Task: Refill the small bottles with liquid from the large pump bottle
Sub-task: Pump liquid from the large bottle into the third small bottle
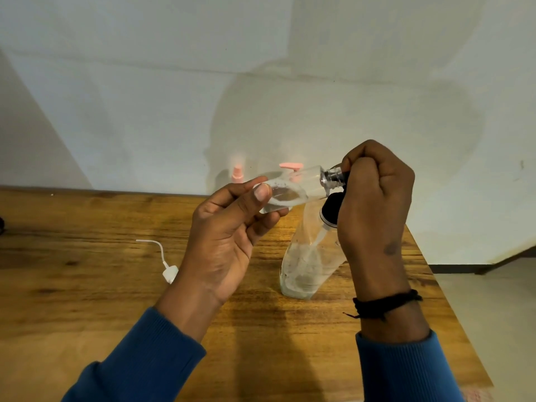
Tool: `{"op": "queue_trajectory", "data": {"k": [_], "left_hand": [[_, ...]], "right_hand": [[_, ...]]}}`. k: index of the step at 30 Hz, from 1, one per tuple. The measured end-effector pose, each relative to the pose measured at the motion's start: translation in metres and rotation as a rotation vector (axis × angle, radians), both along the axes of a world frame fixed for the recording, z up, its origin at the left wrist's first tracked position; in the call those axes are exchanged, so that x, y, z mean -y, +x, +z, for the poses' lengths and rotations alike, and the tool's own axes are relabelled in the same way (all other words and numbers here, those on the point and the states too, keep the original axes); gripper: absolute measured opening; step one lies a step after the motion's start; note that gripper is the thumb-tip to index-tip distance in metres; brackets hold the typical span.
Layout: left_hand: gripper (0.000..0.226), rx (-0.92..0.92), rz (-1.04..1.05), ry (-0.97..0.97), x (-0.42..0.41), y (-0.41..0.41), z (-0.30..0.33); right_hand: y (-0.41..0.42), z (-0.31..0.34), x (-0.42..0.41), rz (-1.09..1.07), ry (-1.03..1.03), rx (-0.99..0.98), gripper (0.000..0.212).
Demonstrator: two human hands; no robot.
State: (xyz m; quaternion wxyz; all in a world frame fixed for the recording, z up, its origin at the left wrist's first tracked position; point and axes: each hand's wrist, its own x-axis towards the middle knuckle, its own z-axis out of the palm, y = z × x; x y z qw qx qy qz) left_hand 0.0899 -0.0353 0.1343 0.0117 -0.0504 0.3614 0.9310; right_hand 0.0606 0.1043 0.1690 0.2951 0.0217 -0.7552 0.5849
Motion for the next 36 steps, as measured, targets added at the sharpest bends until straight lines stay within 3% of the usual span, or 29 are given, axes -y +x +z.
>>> {"op": "queue_trajectory", "data": {"k": [8, 26, 36], "left_hand": [[0.043, 0.013, 0.017, 0.004, -0.001, 0.000, -0.001], [0.030, 0.002, 0.012, -0.009, 0.001, 0.000, 0.000], [0.041, 0.010, 0.009, -0.001, 0.001, 0.001, -0.001]], "right_hand": [[0.000, -0.001, 0.000, -0.018, 0.027, -0.002, 0.022], [-0.004, -0.010, 0.002, -0.035, 0.017, -0.032, 0.021], [-0.003, -0.011, 0.002, -0.005, 0.010, -0.025, 0.023]]}}
